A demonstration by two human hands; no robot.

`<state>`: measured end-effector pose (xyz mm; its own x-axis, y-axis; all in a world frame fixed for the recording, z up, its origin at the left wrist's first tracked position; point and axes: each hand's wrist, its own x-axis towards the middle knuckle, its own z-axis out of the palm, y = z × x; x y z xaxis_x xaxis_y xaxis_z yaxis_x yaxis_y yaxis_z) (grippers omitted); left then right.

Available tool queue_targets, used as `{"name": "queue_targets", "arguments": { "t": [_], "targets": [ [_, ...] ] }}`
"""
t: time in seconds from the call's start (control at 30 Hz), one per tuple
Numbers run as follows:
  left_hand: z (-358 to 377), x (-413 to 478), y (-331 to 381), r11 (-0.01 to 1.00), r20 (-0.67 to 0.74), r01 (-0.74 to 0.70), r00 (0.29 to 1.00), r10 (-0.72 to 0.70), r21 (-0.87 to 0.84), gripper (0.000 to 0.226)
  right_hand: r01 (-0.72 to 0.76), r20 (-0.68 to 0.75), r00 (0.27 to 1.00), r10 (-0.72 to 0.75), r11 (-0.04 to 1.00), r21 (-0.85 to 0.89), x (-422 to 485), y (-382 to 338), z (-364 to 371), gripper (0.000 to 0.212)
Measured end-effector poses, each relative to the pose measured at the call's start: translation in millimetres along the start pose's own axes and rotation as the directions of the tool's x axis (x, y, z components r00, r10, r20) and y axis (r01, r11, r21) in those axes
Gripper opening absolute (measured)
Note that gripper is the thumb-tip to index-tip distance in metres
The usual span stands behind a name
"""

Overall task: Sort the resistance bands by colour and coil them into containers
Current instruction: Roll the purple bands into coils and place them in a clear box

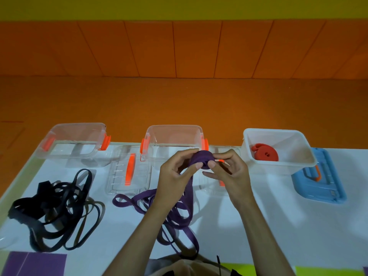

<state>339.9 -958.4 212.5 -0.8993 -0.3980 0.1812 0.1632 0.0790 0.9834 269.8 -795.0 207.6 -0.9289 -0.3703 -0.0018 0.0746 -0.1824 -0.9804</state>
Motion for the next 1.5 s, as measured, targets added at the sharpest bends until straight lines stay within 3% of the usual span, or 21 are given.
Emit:
{"name": "queue_targets", "arguments": {
  "t": [0.1, 0.3, 0.43, 0.57, 0.67, 0.8, 0.93, 1.03, 1.2, 1.5],
  "targets": [
    [-1.7, 0.5, 0.6, 1.000, -0.019, -0.012, 1.000, 0.013, 0.021, 0.021, 0.043, 0.009, 0.999, -0.042, 0.986, -0.160, 4.8, -0.3, -3.4, 0.023],
    [-1.8, 0.4, 1.3, 0.998, -0.033, 0.007, 0.999, -0.009, -0.056, 0.030, 0.103, -0.007, 0.995, -0.104, 0.989, -0.102, 6.0, -6.7, 1.2, 0.028],
    [-9.0, 6.6, 5.6, 0.999, -0.018, 0.004, 1.000, -0.005, -0.042, 0.025, 0.113, 0.099, 0.990, -0.099, 0.983, -0.148, 7.1, -6.8, 0.3, 0.024],
    [-14.8, 9.3, 9.6, 0.998, 0.065, 0.021, 0.998, -0.025, 0.056, 0.030, 0.100, 0.093, 0.992, -0.081, 0.970, -0.222, 10.7, -12.9, -2.4, 0.021],
    [-12.3, 7.6, 7.6, 0.996, 0.015, 0.061, 0.998, -0.062, 0.071, 0.029, 0.130, 0.071, 0.991, -0.116, 0.958, -0.257, 12.9, -13.8, -2.6, 0.019],
    [-14.2, 6.2, 8.1, 0.989, 0.038, 0.137, 0.989, -0.140, 0.057, 0.030, 0.136, 0.064, 0.990, -0.124, 0.954, -0.269, 14.6, -12.1, -0.3, 0.032],
    [-24.0, 14.4, 17.3, 0.969, 0.046, 0.103, 0.992, -0.116, 0.223, 0.034, 0.191, 0.079, 0.981, -0.176, 0.950, -0.248, 13.1, -8.7, 4.7, 0.022],
    [-29.1, 20.8, 24.3, 0.942, 0.082, 0.101, 0.988, -0.133, 0.320, 0.042, 0.244, 0.120, 0.969, -0.217, 0.922, -0.301, 13.5, -14.6, 6.9, 0.025],
    [-25.5, 21.2, 26.1, 0.935, 0.119, 0.057, 0.987, -0.105, 0.350, 0.030, 0.312, 0.176, 0.949, -0.262, 0.862, -0.399, 12.7, -25.2, 7.4, 0.032],
    [-31.3, 25.8, 34.5, 0.924, 0.177, 0.150, 0.958, -0.223, 0.353, 0.035, 0.403, 0.269, 0.915, -0.301, 0.711, -0.576, 9.4, -43.5, 5.2, 0.016]
  ]
}}
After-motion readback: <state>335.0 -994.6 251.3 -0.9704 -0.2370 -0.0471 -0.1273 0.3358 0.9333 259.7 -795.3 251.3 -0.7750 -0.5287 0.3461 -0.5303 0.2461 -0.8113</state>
